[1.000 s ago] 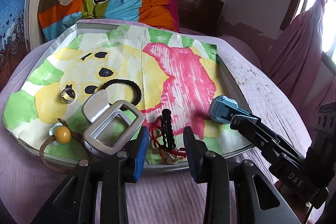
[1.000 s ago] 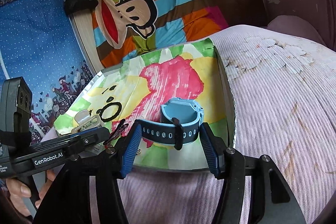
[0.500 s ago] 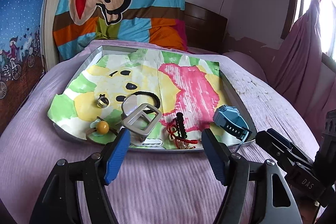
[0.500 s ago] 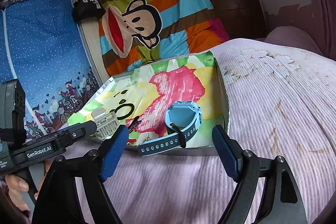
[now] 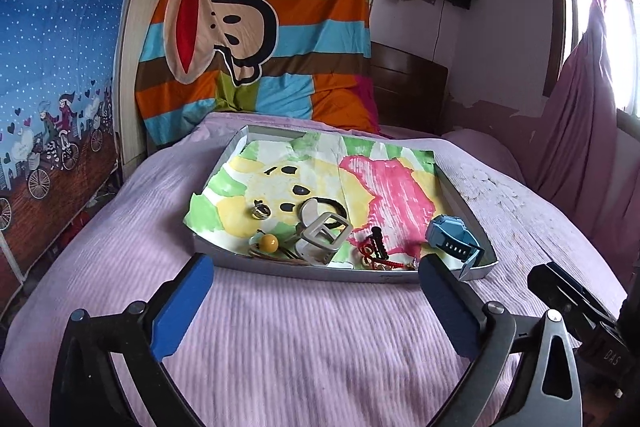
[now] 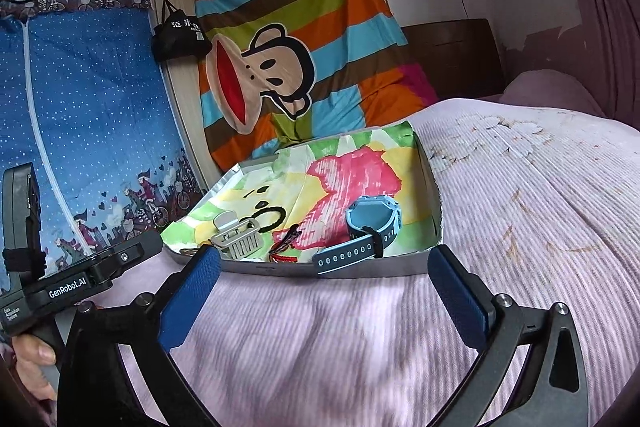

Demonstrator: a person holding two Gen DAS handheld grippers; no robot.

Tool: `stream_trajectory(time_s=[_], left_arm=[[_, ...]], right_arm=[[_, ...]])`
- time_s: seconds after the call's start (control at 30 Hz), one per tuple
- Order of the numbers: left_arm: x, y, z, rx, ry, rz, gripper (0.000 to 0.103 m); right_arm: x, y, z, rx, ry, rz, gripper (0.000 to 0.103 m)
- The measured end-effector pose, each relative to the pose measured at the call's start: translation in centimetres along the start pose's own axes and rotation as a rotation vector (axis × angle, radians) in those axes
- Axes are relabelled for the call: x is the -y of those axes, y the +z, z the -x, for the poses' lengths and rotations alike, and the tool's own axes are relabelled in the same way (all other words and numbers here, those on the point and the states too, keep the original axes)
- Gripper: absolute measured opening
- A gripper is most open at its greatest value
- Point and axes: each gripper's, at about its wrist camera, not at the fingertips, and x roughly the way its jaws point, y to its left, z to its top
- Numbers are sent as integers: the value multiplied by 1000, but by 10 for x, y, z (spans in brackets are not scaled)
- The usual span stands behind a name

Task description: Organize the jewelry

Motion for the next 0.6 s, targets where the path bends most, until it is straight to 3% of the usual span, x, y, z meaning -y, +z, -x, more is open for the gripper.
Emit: stream_trajectory(time_s=[0.6], left_arm=[[-32,-29,57,53,31,4,103]], right_arm=[[-41,-24,65,50,-30,68,102]])
